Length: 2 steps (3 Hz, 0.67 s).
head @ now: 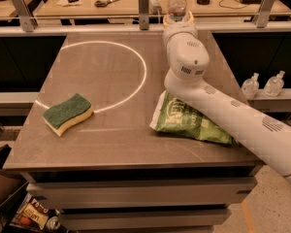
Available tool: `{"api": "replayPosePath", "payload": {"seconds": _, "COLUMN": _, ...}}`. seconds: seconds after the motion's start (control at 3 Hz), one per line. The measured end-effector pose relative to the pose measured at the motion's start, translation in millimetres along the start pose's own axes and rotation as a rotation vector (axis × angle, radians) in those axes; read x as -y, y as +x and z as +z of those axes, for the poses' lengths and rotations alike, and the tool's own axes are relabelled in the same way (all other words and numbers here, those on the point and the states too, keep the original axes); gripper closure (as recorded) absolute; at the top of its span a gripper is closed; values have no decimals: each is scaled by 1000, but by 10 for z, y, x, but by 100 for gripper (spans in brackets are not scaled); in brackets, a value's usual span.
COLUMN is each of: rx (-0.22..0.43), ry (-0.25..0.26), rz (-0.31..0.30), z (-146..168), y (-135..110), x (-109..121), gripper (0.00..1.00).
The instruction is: Place water bottle upright
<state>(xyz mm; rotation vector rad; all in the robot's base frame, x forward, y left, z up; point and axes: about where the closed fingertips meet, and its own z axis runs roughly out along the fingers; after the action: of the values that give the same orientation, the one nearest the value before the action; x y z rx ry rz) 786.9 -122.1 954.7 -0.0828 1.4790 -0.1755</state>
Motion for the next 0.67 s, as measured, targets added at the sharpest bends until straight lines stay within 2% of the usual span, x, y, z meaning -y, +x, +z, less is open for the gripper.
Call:
{"api": "replayPosePath", "payload": {"seconds": 0.33, "rx": -8, "ry": 2, "rz": -19, "z": -52, "y": 13, "x": 34, "gripper": 100}}
{"api": "replayPosePath", "payload": {"seconds": 0.67, "rx": -26, "ry": 0, "rz": -14, "z": -98, "y": 48, "x": 25, "gripper": 100}}
